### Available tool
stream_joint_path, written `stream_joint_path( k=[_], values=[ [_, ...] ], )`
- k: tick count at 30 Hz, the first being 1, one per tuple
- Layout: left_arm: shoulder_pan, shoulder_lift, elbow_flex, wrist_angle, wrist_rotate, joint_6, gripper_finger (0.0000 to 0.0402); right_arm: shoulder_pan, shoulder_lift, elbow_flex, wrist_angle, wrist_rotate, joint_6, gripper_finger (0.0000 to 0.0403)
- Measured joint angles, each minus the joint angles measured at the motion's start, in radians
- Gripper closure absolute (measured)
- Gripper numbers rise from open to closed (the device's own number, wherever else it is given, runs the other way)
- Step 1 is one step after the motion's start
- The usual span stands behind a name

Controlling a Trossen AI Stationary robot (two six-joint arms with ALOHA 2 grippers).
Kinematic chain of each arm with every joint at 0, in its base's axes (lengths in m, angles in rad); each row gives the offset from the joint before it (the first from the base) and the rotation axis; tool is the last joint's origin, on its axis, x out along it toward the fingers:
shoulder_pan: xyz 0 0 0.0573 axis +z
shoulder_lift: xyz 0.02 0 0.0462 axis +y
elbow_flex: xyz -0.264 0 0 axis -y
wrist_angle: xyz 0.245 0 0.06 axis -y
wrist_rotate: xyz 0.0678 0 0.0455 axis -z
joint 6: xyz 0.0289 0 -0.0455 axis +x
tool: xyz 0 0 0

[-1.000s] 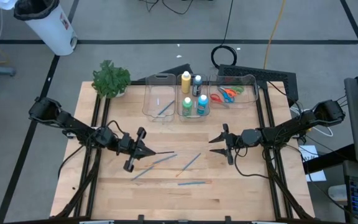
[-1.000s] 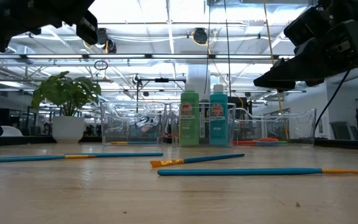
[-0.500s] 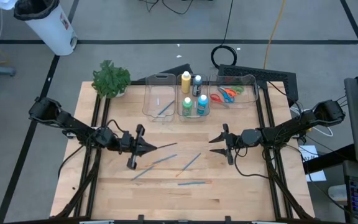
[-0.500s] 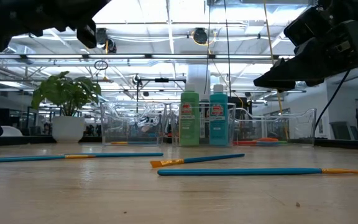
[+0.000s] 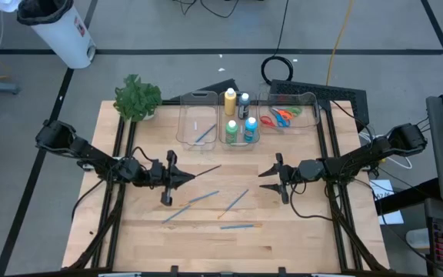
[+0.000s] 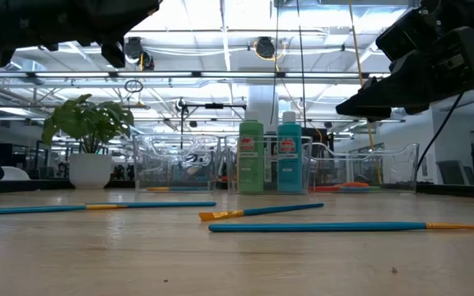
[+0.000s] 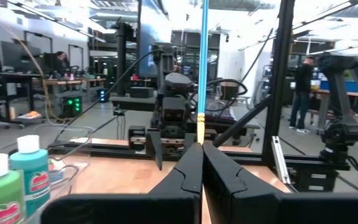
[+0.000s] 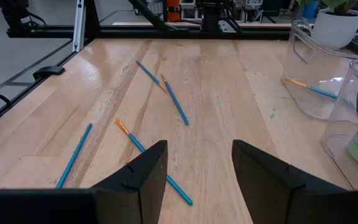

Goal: Pick & Place Paint Supplies
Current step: Put the blue paint brush into the left transparent bin

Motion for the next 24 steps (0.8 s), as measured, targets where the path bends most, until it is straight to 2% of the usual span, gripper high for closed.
stream_joint_path(
  k=[14, 24],
  values=[
    [0.001, 0.0, 0.0, -0.033, -0.157, -0.002, 0.0398, 0.0, 0.0, 0.0, -0.002, 0.0, 0.0, 0.0232],
    [0.001, 0.0, 0.0, -0.046, -0.345, -0.005, 0.0398, 0.0, 0.0, 0.0, -0.002, 0.0, 0.0, 0.0232]
  ],
)
